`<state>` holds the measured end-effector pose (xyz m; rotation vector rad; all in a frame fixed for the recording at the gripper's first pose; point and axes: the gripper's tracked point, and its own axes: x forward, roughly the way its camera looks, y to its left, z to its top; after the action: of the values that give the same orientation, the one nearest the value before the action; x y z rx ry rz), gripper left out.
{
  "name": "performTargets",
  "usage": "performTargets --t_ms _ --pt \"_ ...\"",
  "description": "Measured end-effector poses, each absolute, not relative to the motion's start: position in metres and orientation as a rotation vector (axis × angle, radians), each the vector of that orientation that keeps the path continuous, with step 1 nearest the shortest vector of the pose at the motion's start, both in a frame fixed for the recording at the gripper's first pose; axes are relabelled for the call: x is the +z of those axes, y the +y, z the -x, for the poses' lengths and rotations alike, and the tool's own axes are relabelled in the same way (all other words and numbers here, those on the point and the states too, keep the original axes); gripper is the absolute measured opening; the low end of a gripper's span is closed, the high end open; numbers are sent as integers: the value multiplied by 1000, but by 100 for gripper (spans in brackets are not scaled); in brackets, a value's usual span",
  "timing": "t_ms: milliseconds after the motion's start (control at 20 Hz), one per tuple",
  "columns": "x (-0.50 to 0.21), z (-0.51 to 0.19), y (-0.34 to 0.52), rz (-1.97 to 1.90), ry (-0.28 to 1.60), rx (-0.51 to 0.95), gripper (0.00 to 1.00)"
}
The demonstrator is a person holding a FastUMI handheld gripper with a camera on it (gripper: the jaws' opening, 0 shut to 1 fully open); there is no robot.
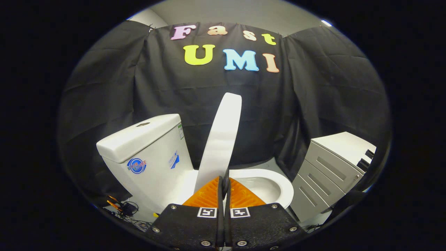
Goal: Open the toilet lid.
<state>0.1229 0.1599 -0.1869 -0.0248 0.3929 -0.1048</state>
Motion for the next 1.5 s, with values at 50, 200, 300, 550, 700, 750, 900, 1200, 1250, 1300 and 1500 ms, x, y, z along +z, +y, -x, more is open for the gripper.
performTargets --t_ms 50,200,300,550,700,750,900,1200,1250,1300,1500 --pt "-186 -124 165 33 390 -100 0" --pt "-183 -127 180 72 383 -86 0" --pt "-180 -129 191 90 378 -74 0" --pt "-176 -133 215 136 367 -55 0" --pt "-175 -135 230 134 360 -35 0" --pt "-175 -136 234 144 358 -30 0" --pt "-173 -138 248 208 353 -17 0" --pt "-177 -146 280 281 346 37 0" --pt "-177 -146 286 292 345 46 0" --pt "-179 -147 289 303 344 51 0" --pt "-182 -146 305 353 343 88 0"
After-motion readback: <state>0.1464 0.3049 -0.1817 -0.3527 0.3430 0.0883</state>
